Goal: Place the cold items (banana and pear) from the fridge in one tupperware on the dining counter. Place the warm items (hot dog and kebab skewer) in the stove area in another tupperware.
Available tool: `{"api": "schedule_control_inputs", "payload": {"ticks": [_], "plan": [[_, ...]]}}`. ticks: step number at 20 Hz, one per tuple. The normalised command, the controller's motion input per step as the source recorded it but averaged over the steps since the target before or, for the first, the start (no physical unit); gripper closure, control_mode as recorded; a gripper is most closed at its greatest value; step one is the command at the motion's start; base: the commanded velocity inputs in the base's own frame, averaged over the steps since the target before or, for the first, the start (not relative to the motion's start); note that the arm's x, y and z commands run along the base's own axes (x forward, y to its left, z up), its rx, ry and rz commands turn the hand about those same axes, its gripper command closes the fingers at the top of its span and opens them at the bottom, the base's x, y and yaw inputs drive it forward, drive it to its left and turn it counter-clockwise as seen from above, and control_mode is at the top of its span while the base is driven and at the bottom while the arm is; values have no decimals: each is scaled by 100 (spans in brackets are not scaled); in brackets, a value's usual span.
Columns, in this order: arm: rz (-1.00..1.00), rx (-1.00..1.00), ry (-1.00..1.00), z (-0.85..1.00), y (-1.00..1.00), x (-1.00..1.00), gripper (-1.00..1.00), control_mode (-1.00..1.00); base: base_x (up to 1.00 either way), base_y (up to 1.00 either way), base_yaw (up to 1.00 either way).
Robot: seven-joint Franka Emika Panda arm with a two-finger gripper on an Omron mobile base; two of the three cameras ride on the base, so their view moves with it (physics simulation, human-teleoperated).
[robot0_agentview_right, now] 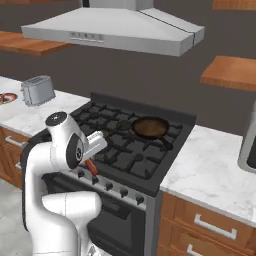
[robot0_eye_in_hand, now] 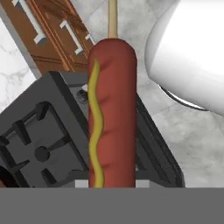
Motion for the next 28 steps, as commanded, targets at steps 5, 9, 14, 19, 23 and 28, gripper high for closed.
{"api": "schedule_control_inputs", "payload": {"ticks": [5,9,14,19,23,28], "plan": [[0,0,0,0,0,0,100,100,-23,0,55],[0,0,0,0,0,0,100,100,-11,0,61],[0,0,0,0,0,0,100,100,-6,0,67],[0,0,0,0,0,0,100,100,0,2,62],[0,0,0,0,0,0,100,100,0,13,54],[0,0,0,0,0,0,100,100,27,12,46]]}}
